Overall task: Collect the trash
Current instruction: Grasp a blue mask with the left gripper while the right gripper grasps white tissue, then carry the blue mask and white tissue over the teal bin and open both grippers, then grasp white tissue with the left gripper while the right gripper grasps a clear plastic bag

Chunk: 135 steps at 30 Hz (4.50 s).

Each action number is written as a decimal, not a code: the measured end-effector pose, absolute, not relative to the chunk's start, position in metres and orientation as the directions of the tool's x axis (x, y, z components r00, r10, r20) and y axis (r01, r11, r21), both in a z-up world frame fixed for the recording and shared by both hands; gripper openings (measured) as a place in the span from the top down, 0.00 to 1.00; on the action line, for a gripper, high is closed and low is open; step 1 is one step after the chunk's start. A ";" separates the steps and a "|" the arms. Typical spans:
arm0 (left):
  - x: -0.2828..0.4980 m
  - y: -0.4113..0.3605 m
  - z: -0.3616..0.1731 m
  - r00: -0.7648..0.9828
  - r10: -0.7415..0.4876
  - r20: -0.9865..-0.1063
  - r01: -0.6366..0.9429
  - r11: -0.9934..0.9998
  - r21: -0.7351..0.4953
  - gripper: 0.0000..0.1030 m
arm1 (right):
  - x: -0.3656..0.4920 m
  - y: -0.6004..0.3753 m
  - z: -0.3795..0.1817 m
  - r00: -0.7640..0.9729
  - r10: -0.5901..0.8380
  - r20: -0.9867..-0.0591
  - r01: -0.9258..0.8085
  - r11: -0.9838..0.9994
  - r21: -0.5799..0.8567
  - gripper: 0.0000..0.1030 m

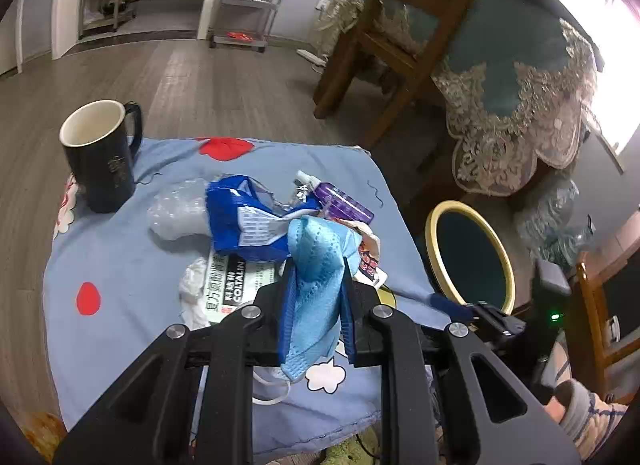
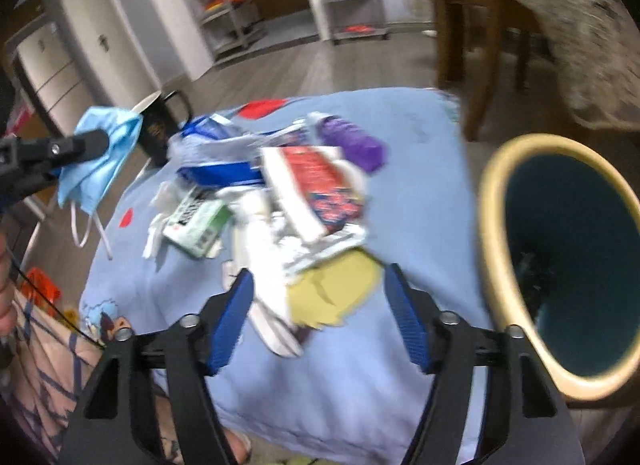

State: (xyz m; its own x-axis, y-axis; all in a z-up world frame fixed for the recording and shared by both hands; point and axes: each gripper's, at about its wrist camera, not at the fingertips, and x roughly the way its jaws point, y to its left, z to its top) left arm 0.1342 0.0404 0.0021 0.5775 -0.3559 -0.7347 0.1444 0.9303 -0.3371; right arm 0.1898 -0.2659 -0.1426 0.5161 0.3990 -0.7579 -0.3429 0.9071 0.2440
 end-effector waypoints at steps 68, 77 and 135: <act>0.147 -0.041 -0.009 0.520 -0.485 -0.703 0.287 0.875 -0.391 0.82 | 0.170 -0.425 -0.075 0.677 0.435 -0.593 -0.196 0.884 0.425 0.82; 0.157 -0.120 -0.005 0.439 -0.557 -0.705 0.375 0.826 -0.420 0.82 | 0.160 -0.488 -0.091 0.750 0.362 -0.553 -0.048 0.864 0.501 0.82; 0.148 -0.049 -0.002 0.598 -0.316 -0.736 0.241 0.947 -0.211 0.09 | 0.166 -0.522 -0.127 0.766 0.175 -0.619 0.168 0.874 0.456 0.14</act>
State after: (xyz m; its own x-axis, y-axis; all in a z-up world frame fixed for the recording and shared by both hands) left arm 0.1484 -0.0487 -0.0017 0.5983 -0.3164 -0.7361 0.2413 0.9472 -0.2109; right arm 0.1664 -0.5220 -0.1268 0.7657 0.1752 -0.6188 0.1684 0.8740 0.4558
